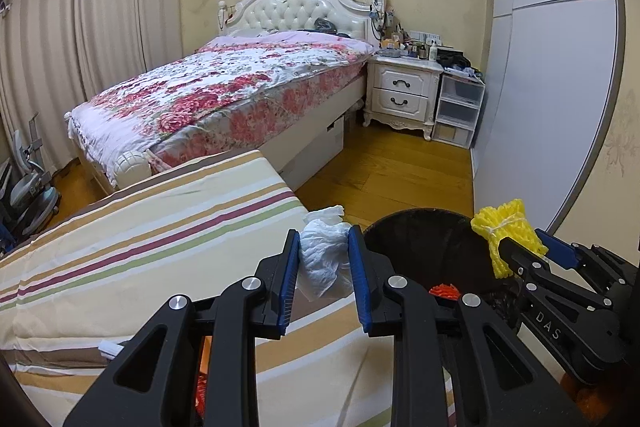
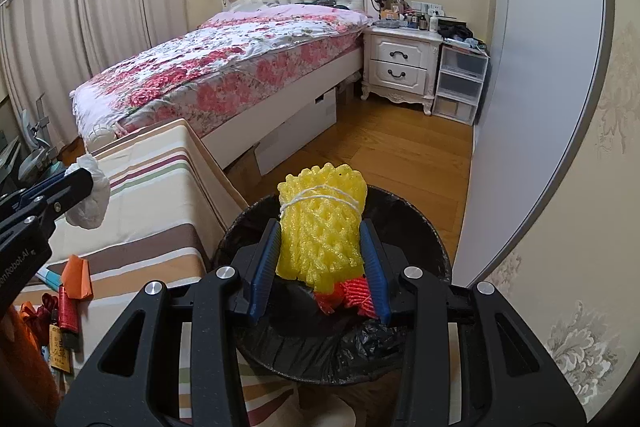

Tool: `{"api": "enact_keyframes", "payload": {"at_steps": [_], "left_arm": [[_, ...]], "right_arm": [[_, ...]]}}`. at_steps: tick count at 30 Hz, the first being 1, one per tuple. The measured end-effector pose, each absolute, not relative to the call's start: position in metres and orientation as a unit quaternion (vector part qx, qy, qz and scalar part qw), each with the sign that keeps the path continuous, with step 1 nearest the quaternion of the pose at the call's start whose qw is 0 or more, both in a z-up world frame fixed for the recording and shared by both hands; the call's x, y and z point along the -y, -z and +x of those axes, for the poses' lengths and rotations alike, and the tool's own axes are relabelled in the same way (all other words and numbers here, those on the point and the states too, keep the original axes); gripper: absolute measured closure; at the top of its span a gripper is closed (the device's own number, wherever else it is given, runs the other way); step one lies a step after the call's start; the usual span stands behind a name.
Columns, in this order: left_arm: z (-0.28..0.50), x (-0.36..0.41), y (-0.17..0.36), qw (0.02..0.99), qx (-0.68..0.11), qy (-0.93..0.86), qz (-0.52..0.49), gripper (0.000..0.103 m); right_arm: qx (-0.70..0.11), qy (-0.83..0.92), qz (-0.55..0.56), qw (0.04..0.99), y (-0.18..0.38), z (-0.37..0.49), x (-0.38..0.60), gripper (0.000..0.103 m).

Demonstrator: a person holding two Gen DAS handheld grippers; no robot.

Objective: Collect trash
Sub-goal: 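Carry the yellow net and white tissue over the bin and open both tools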

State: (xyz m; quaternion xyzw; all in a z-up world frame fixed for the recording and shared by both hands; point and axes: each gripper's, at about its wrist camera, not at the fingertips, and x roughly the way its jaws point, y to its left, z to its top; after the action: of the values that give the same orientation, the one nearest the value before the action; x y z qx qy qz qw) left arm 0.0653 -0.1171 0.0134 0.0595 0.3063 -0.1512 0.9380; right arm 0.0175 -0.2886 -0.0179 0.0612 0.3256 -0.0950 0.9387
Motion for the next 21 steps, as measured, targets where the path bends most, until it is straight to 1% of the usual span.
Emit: {"api": "enact_keyframes", "payload": {"at_steps": [6, 15, 17, 18, 20, 21], "left_arm": [[0.082, 0.143, 0.005, 0.930, -0.321, 0.160, 0.075, 0.077], [0.099, 0.175, 0.018, 0.924, -0.326, 0.173, 0.097, 0.076], [0.104, 0.179, 0.022, 0.922, -0.331, 0.173, 0.102, 0.066], [0.105, 0.180, 0.025, 0.922, -0.332, 0.167, 0.106, 0.062], [0.109, 0.178, 0.029, 0.923, -0.332, 0.161, 0.105, 0.046], [0.109, 0.177, 0.030, 0.923, -0.334, 0.159, 0.104, 0.043]], "right_arm": [[-0.333, 0.108, 0.072, 0.934, 0.030, 0.023, 0.307, 0.064], [-0.339, 0.122, 0.092, 0.928, 0.040, 0.038, 0.327, 0.063], [-0.341, 0.123, 0.096, 0.927, 0.044, 0.042, 0.330, 0.061], [-0.341, 0.124, 0.098, 0.927, 0.046, 0.044, 0.331, 0.057], [-0.344, 0.127, 0.101, 0.925, 0.050, 0.047, 0.333, 0.054], [-0.345, 0.129, 0.103, 0.924, 0.051, 0.047, 0.334, 0.054]]}}
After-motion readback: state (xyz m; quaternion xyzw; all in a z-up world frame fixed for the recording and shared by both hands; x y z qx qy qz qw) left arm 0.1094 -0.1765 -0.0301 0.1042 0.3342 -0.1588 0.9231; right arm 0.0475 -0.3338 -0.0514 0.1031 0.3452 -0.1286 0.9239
